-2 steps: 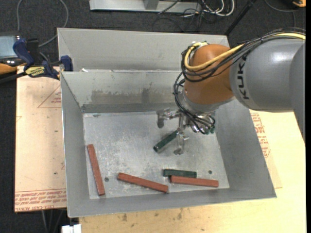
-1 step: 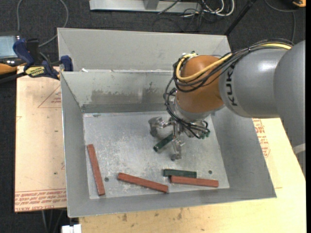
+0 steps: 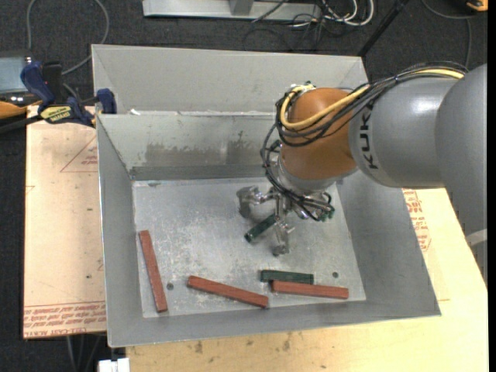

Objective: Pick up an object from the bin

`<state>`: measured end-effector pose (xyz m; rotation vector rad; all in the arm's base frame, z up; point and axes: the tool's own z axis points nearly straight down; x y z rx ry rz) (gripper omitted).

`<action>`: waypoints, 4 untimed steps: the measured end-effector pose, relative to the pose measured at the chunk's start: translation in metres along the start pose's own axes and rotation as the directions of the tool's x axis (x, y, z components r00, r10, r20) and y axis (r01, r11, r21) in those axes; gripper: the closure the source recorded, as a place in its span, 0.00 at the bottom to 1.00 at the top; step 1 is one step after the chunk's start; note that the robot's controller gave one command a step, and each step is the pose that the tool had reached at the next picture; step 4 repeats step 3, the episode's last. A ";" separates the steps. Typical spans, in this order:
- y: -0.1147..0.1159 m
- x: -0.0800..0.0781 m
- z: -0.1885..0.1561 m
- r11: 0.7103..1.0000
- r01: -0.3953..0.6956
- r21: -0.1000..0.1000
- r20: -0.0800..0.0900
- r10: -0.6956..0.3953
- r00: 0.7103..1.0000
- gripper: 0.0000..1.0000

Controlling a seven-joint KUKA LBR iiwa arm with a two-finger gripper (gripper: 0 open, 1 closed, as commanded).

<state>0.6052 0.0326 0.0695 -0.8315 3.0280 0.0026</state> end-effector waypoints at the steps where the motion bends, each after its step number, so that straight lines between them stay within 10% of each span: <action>1: -0.001 -0.001 -0.001 1.000 -0.001 0.001 0.002 0.001 1.000 1.00; 2: -0.001 -0.004 -0.082 1.000 -0.003 0.005 0.009 0.003 1.000 1.00; 4: -0.001 -0.005 -0.092 1.000 -0.006 0.002 0.003 0.006 1.000 1.00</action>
Offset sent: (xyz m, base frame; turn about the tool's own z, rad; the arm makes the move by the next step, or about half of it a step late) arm 0.0000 0.0000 0.0000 0.0000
